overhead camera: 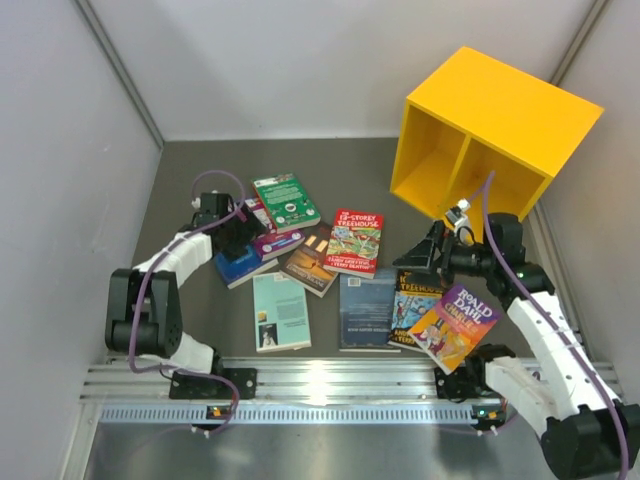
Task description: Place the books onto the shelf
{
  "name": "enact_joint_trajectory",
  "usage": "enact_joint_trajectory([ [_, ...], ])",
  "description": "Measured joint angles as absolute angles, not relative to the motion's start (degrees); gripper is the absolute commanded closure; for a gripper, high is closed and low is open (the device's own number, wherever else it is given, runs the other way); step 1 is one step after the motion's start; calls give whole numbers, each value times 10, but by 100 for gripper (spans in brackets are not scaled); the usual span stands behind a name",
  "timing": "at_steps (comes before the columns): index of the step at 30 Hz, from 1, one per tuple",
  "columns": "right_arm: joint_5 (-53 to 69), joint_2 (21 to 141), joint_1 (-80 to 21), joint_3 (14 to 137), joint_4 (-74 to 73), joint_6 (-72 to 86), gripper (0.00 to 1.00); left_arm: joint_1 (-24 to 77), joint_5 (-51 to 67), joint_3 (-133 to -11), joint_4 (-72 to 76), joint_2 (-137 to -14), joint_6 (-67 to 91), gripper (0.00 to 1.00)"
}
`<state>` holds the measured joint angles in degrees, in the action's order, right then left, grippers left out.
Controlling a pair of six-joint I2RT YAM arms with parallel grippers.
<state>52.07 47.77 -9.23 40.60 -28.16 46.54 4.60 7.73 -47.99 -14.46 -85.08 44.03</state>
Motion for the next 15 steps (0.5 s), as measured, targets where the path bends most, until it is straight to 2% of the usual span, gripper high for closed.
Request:
enact_joint_trajectory([
  [3, 519, 484, -86, 406, -289, 465, 0, 46, 81, -494, -114, -879, 448, 24],
  [4, 519, 486, -84, 406, -290, 465, 0, 46, 84, -497, -102, -889, 452, 39],
  [6, 519, 489, -83, 406, -291, 465, 0, 46, 89, -502, -85, -906, 456, 55],
  [7, 519, 490, -82, 406, -292, 465, 0, 45, 92, -505, -81, -917, 457, 76],
  [9, 518, 491, -80, 406, -293, 465, 0, 43, 103, -513, -62, -936, 465, 99],
  [15, 516, 492, -74, 406, -297, 465, 0, 43, 120, -540, -58, -961, 457, 100],
])
